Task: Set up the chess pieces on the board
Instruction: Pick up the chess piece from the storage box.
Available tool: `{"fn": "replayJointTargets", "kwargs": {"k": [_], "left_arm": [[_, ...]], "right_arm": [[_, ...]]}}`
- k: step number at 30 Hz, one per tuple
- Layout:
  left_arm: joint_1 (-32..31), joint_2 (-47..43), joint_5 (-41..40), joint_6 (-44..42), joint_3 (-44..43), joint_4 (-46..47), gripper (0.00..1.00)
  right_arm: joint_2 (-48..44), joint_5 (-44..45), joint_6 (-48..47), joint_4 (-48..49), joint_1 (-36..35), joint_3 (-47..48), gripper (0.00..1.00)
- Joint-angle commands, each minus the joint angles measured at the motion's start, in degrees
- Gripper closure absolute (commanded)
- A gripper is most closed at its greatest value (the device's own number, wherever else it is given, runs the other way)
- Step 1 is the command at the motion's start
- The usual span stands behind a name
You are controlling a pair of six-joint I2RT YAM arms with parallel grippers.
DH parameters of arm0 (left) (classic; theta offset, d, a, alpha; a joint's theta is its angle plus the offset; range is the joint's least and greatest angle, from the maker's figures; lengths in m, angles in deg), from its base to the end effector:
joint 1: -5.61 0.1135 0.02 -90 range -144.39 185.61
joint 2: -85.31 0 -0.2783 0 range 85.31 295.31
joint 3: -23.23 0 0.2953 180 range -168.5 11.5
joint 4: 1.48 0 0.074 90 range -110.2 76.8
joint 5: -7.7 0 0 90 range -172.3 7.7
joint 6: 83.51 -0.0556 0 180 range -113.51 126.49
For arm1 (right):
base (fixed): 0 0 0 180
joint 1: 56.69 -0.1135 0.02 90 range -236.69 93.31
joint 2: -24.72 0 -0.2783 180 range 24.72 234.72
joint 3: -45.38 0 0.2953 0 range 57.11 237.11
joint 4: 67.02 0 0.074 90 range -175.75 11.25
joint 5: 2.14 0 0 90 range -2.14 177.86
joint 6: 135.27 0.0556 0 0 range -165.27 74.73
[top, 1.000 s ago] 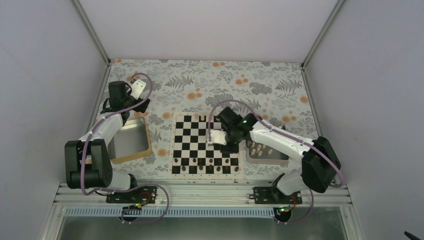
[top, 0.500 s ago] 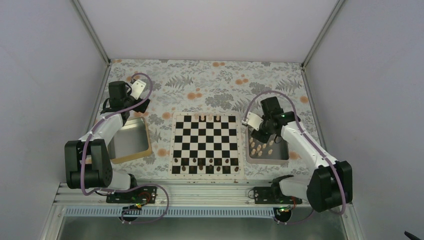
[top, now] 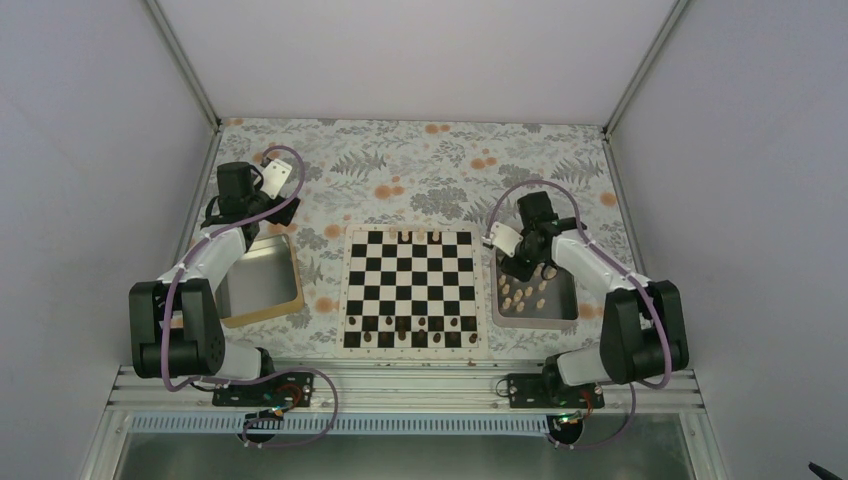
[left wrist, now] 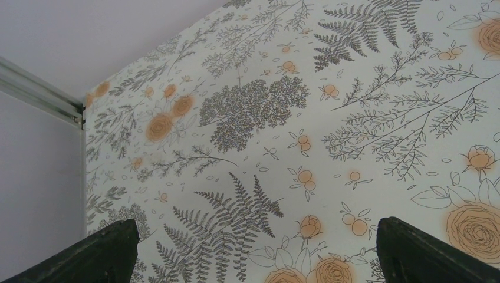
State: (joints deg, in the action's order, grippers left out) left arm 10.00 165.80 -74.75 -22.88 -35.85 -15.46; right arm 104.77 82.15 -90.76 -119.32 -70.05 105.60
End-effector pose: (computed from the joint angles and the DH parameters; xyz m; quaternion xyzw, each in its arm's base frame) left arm 0.3537 0.0198 0.2054 0.2212 0.8591 0.0769 0.4550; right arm 0.2803 0.0723 0.1644 -0.4915 0.8556 0.0044 0.1627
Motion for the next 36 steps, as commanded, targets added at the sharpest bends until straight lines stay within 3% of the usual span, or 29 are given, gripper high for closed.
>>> {"fn": "replayJointTargets", "kwargs": {"k": [1, 19, 36], "left_arm": [[0.4, -1.3, 0.4, 0.0, -1.0, 0.7, 0.0], [0.4, -0.8, 0.7, -0.1, -1.1, 0.5, 0.0], [0.4, -0.7, 1.6, -0.2, -1.0, 0.4, 0.0]], "right_arm": [[2.0, -1.2, -1.1, 2.5, 1.1, 2.0, 0.55], [8.3, -4.1, -2.1, 3.9, 2.1, 3.4, 0.59], [7.3, -3.2, -1.1, 1.0, 2.1, 5.2, 0.88]]}}
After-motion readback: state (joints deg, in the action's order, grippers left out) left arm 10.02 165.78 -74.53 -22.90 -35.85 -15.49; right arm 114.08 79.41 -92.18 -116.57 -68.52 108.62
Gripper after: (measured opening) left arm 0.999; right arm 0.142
